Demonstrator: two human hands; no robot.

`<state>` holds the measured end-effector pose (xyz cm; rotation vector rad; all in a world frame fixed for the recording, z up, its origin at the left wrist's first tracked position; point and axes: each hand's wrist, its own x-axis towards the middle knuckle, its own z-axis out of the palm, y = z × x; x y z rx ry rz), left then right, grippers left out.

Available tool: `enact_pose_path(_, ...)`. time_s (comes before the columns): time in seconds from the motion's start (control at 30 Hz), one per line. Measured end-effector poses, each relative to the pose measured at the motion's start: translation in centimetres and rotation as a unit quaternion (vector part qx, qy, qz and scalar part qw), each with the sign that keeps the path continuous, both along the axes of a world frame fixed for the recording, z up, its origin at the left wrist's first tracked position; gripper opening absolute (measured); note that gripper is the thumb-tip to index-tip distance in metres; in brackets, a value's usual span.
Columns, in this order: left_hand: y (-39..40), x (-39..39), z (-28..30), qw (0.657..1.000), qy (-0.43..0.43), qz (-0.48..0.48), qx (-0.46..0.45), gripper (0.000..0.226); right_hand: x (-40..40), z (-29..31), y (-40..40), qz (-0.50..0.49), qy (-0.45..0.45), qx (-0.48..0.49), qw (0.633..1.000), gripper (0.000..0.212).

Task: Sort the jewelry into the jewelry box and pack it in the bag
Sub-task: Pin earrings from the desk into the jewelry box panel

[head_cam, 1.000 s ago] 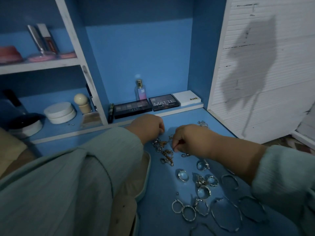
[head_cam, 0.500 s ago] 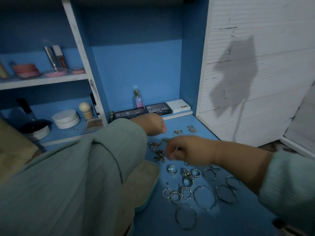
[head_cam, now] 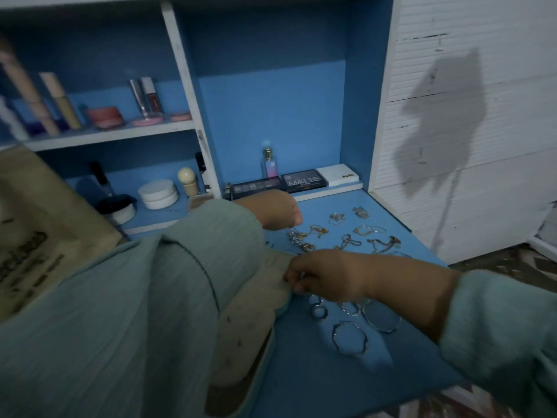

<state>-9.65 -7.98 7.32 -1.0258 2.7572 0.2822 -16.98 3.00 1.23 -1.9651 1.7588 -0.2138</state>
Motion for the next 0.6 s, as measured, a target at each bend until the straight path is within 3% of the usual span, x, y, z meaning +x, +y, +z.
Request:
enact_pose_path(0.23,0.4,5.4,0.1,0.999,0.022,0.030,0.007,0.029,1.4,0.6,-1.5,-0.037,0.016,-0.020,0.999,0.008)
enact_pose_path(0.6,1.6,12.0,0.2,0.989,0.121,0.065,0.052,0.009,4.3,0.9,-0.5,-0.120,0.000,-0.119,0.986,0.018)
